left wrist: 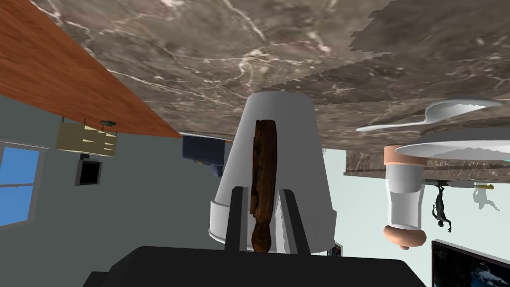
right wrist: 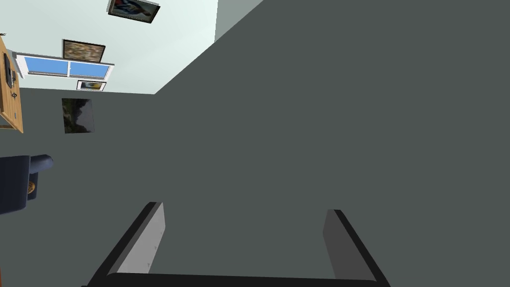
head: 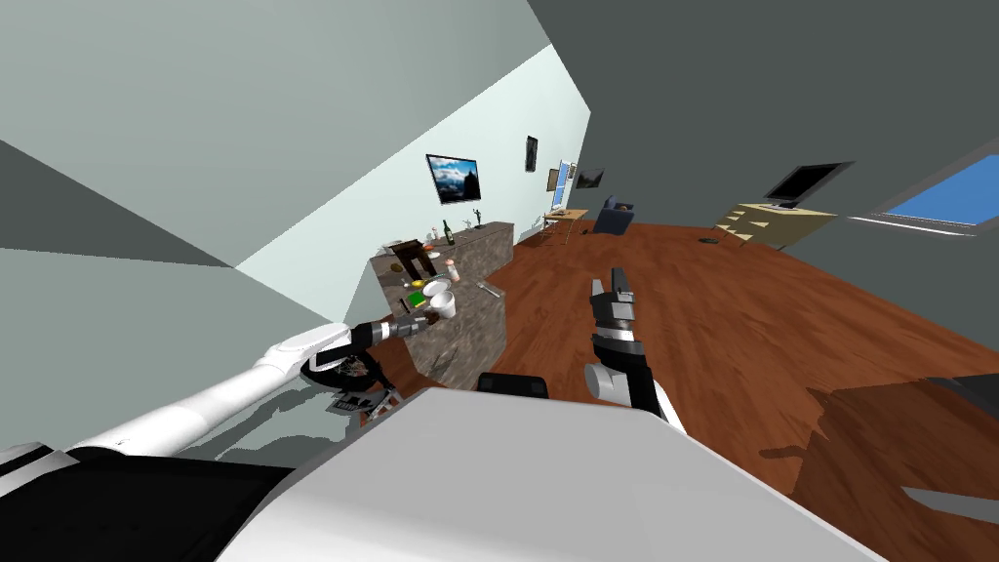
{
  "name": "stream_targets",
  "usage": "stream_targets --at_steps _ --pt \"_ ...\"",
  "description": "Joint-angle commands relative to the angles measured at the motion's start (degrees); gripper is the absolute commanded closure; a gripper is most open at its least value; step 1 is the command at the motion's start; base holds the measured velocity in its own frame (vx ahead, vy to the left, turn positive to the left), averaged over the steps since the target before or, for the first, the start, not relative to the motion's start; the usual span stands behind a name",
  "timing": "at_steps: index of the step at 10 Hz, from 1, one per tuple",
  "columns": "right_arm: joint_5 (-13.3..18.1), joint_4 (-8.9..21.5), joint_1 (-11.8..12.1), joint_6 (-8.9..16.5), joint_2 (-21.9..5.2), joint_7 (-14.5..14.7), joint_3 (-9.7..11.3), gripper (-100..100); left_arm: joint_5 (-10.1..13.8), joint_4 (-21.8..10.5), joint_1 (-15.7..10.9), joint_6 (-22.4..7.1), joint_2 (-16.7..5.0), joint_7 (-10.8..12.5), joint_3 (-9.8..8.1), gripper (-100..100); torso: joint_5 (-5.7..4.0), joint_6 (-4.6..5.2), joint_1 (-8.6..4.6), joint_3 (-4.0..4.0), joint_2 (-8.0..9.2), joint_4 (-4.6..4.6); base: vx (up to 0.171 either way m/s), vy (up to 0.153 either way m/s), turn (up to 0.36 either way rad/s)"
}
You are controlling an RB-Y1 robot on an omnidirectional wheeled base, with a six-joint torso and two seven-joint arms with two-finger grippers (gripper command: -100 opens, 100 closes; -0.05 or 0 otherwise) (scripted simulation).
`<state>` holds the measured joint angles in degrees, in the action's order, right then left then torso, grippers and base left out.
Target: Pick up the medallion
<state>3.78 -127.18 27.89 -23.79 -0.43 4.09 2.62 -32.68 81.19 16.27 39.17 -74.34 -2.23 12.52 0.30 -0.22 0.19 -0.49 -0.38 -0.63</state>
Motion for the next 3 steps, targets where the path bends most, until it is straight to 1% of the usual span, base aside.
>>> stream_targets --at_steps 1,2,3 --pt "0.0 0.0 0.0 0.0 0.0 0.0 0.0 0 -0.1 0.4 2.2 0.0 0.1 -0.2 -0.02 100 0.00 0.00 0.00 0.00 0.00 0.00 0.003 -0.005 0.014" --pt "0.0 0.0 0.0 0.0 0.0 0.0 0.0 0 -0.1 0.4 1.2 -0.1 0.1 -0.1 0.05 100 0.04 -0.02 0.06 0.05 0.11 0.00 0.000 0.000 0.000" --pt "0.0 0.0 0.0 0.0 0.0 0.0 0.0 0 -0.2 0.4 1.4 -0.2 0.2 -0.1 0.15 0 0.01 0.01 0.08 0.08 0.12 0.04 0.000 0.000 0.000"
